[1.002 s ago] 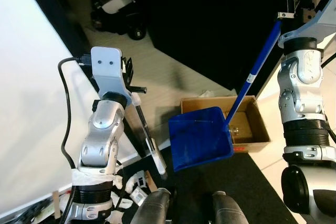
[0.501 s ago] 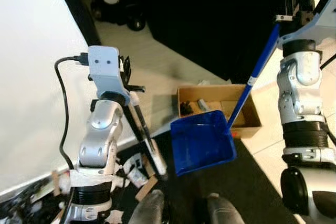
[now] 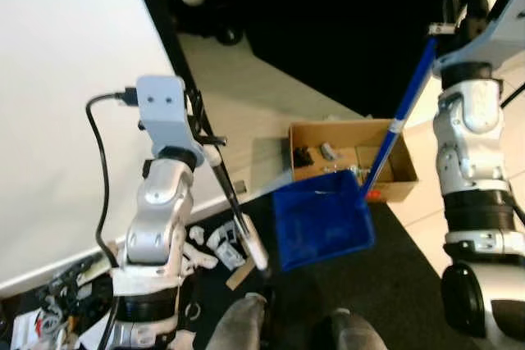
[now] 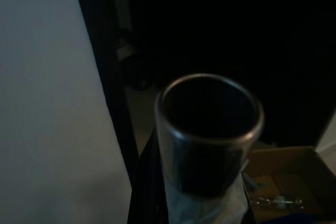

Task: Sweep floor

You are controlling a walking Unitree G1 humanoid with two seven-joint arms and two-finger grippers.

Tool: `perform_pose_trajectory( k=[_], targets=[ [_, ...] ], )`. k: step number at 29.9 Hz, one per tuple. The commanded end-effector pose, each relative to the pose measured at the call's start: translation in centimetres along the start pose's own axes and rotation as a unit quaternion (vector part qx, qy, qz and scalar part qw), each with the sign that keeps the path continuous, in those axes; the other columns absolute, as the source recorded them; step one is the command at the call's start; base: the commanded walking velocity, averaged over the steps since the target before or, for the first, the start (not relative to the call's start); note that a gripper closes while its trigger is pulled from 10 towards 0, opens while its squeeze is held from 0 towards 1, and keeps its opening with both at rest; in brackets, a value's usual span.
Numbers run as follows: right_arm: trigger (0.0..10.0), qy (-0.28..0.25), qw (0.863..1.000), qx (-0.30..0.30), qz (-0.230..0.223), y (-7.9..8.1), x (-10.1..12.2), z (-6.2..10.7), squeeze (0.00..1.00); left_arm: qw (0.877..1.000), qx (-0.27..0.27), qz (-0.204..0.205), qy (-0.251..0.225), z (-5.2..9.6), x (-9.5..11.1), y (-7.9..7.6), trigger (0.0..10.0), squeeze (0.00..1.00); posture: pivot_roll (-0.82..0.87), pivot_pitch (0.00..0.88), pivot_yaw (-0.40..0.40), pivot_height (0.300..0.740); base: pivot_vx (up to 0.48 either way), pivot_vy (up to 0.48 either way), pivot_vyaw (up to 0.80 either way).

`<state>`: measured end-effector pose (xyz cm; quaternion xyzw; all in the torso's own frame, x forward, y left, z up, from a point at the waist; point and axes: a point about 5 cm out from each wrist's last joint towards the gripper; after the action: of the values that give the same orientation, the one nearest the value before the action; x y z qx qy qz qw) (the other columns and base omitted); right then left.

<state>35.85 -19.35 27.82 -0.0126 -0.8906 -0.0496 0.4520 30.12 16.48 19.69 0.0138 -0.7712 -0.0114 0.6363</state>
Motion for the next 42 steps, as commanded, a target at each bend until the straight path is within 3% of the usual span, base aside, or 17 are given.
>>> perform_pose_trajectory(
  k=[1,19,42],
  targets=[
    [10.0,-0.021,1.0,-0.003,-0.001,-0.07,0.89,-0.3,0.0,1.0,0.0,-0.004,-0.003,0.05,0.16,-0.05,10.0,0.0,0.05,0.091,0.029,0.74,0.0,0.0,0.0],
    [10.0,-0.017,1.0,0.005,0.01,0.18,0.76,-0.41,0.0,1.0,0.002,-0.01,0.004,0.01,-0.05,-0.03,10.0,0.0,0.05,0.088,0.029,0.74,0.0,0.0,0.0],
    [10.0,-0.014,1.0,0.009,0.017,0.34,0.66,-0.3,0.0,1.0,0.004,-0.01,0.009,0.06,-0.18,0.05,10.0,0.0,0.05,0.093,0.029,0.74,0.0,0.0,0.73]
  ],
)
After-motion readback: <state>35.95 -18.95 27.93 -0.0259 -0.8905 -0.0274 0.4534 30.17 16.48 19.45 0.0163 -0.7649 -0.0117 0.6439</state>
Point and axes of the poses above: a point about 5 cm out from each wrist's last joint towards the gripper, its own z axis pointing back from the gripper into the wrist, its own x axis along the axis of the wrist's last joint, y = z × x
